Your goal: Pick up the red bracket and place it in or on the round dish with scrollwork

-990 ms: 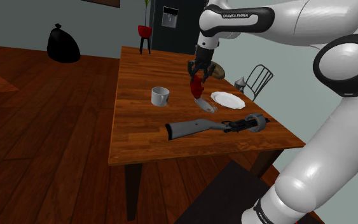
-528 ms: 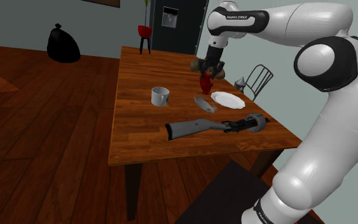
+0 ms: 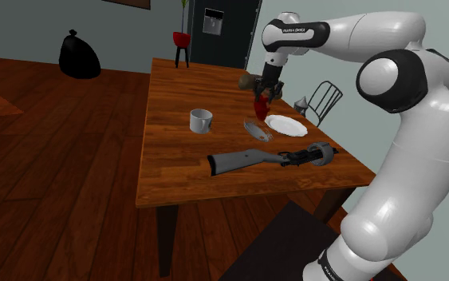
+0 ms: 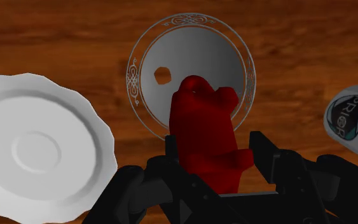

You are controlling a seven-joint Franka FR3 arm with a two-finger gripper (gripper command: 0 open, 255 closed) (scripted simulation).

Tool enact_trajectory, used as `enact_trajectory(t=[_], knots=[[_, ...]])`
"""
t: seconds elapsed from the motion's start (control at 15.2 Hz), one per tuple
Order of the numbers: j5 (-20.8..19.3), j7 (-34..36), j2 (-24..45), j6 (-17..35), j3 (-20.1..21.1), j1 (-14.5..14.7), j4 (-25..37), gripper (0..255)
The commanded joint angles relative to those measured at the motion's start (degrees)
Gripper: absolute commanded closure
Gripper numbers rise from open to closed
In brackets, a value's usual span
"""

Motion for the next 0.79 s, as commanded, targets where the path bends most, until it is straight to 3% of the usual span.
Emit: enact_trajectory(t=[0.0, 0.73], knots=[[0.0, 0.0, -0.2, 1.7, 0.0, 0.0, -1.9, 255], [0.1, 0.0, 0.4, 9.6, 0.1, 0.1, -9.2, 255]])
